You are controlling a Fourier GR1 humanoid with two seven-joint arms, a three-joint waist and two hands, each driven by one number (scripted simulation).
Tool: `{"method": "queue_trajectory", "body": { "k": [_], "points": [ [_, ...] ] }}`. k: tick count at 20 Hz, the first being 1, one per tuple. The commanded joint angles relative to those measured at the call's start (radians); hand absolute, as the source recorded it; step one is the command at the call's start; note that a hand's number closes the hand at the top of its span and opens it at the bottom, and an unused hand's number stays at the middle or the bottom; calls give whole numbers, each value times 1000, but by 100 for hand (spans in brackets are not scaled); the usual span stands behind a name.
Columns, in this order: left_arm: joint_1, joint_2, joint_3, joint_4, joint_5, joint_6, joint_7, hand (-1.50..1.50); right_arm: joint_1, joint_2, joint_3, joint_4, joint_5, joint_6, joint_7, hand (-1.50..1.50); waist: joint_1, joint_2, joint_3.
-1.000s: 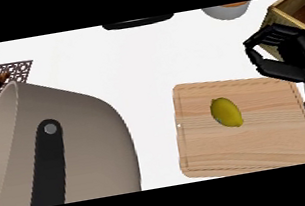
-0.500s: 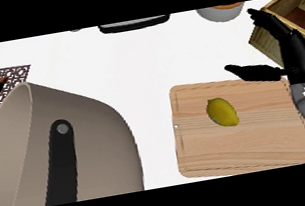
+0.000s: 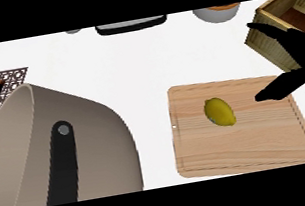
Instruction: Pick the lemon from the cutting board and place it in the basket
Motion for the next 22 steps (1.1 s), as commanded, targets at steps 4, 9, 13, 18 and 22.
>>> {"method": "queue_trajectory", "body": {
  "k": [4, 9, 13, 18, 22],
  "points": [
    [-8, -65, -35, 51, 24, 1, 29, 0, -39, -109, -24, -196, -193, 276, 278, -150, -8, 16, -21],
    [-2, -91, -51, 74, 22, 4, -7, 0, 43, -95, -65, -295, -243, 244, 338, -150, -1, 20, -19],
    [26, -84, -73, -1, -5, 52, 16, 0, 115, -51, -100, -294, -187, 159, 269, -150, 21, 20, -17],
    [-45, -134, -105, 70, -6, 53, 5, 0, 171, -1, -79, -241, -130, 129, 167, -150, 12, 28, -17],
    [-5, -79, -47, 125, 37, -19, -57, 0, 218, 62, -6, -284, -65, 90, 173, -150, 22, 26, -18]
  ]
}}
